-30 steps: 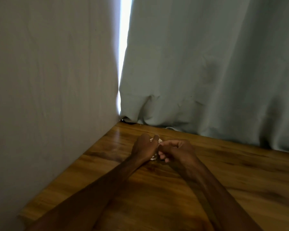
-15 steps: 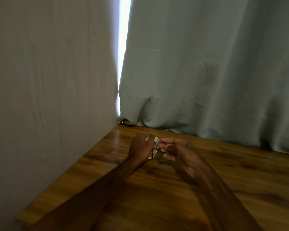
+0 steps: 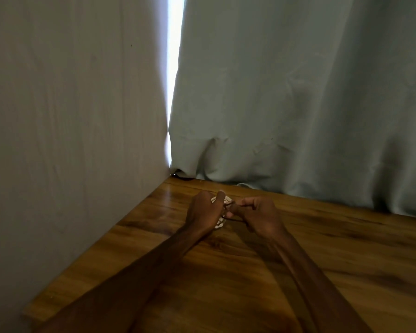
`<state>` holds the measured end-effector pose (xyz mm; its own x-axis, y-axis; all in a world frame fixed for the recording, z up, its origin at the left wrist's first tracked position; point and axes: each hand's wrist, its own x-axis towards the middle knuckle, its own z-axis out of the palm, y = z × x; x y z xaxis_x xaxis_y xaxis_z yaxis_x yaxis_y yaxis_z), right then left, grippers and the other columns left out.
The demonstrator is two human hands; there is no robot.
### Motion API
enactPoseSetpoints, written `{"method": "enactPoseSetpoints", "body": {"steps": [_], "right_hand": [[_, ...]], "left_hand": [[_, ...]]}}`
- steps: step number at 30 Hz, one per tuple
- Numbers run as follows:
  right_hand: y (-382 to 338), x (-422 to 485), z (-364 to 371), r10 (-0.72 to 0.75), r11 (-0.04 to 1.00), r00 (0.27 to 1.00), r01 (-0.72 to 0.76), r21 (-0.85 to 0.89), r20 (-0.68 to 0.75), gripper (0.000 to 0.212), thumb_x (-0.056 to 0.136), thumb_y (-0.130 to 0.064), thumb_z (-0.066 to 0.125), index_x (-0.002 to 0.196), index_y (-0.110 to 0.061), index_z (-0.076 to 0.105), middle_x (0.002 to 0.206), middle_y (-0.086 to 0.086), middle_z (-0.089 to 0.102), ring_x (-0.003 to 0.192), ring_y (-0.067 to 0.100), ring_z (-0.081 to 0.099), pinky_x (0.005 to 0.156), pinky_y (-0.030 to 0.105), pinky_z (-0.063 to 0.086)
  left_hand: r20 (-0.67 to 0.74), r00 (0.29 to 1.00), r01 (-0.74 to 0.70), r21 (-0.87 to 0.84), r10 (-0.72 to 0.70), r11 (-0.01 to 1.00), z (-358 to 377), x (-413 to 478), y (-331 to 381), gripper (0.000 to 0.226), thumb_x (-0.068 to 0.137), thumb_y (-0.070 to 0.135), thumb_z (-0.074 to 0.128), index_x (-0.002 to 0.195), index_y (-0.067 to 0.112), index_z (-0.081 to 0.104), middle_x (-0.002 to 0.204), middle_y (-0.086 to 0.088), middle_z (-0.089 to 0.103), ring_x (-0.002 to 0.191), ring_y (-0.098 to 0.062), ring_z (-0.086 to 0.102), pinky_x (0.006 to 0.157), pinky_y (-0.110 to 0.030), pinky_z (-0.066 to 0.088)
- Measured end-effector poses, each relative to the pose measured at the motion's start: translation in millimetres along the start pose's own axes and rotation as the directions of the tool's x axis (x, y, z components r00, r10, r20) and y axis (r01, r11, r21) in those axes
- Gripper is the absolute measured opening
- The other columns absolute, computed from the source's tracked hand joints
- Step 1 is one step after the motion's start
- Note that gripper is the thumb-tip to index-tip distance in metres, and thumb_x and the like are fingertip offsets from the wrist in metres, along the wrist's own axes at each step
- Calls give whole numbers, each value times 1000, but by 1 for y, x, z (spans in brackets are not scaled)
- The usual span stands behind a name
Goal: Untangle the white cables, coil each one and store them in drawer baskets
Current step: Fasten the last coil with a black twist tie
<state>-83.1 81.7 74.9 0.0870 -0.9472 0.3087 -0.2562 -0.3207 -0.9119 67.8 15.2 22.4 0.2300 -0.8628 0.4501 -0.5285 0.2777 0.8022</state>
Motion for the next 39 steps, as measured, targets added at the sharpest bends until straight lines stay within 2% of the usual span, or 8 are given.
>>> {"method": "enactPoseSetpoints", "body": {"steps": [3, 8, 14, 17, 21, 25, 31, 39], "right_hand": [[8, 4, -1, -74, 992, 995, 66, -109, -72, 14, 89, -12, 76, 77, -6, 81, 68, 4, 76, 57, 6, 69, 63, 21, 52], [12, 6, -3, -114, 968, 989, 89, -236, -94, 14, 89, -16, 77, 78, -10, 83, 49, -9, 65, 40, -1, 51, 44, 11, 35], [12, 5, 2, -152, 939, 987, 128, -319, -52, 8, 88, -12, 76, 86, -17, 83, 45, -22, 60, 41, -3, 54, 46, 10, 39], [15, 4, 4, -133, 953, 988, 106, -284, -80, 6, 83, -23, 83, 77, -24, 83, 62, -14, 73, 57, 5, 69, 57, 27, 57], [16, 4, 4, 0, 990, 999, 4, -143, 32, 18, 86, -26, 81, 74, -14, 82, 57, 0, 71, 46, 5, 57, 52, 24, 45], [15, 1, 7, 162, 987, 967, -159, -33, 195, 18, 95, -15, 70, 82, -7, 80, 77, 12, 78, 53, 10, 57, 53, 23, 45], [13, -5, 9, 236, 972, 970, -234, -27, 60, 26, 91, -18, 73, 71, -3, 77, 73, 12, 77, 50, 11, 55, 49, 25, 42], [-4, -15, 23, 307, 942, 951, -308, 136, 27, 26, 93, -24, 71, 84, -1, 78, 75, 13, 78, 47, 9, 49, 45, 22, 32]], "left_hand": [[41, 999, -3, -89, 7, 996, 1, -2, 2, 54, 93, 52, 51, 58, 13, 61, 54, 2, 61, 53, -19, 59, 55, -34, 42], [87, 995, -36, -234, 58, 972, 1, -9, 11, 51, 96, 43, 53, 55, 17, 70, 54, -1, 68, 52, -14, 64, 61, -33, 49], [-13, 1000, 25, -170, -27, 985, -3, -2, 7, 71, 78, 74, 42, 80, 14, 78, 74, -1, 76, 72, -17, 74, 72, -47, 61], [-3, 1000, -16, -132, 16, 991, -2, -5, 9, 71, 83, 71, 41, 76, 12, 78, 70, -2, 75, 69, -19, 74, 68, -48, 60], [22, 996, -81, -30, 82, 996, -1, -6, 8, 69, 88, 72, 36, 86, 19, 81, 77, 5, 77, 73, -10, 74, 71, -42, 61], [43, 990, -137, 52, 135, 989, -4, -8, 9, 68, 93, 70, 35, 83, 19, 78, 74, 6, 75, 70, -9, 71, 66, -35, 56], [-121, 959, -241, 127, 256, 962, -16, -10, 18, 52, 108, 37, 39, 70, 12, 62, 71, -9, 68, 68, -22, 61, 63, -32, 31], [-215, 919, -342, -18, 330, 940, -28, -7, 21, 34, 88, 29, 50, 60, 11, 58, 56, -1, 59, 53, -15, 56, 52, -35, 40]]}}
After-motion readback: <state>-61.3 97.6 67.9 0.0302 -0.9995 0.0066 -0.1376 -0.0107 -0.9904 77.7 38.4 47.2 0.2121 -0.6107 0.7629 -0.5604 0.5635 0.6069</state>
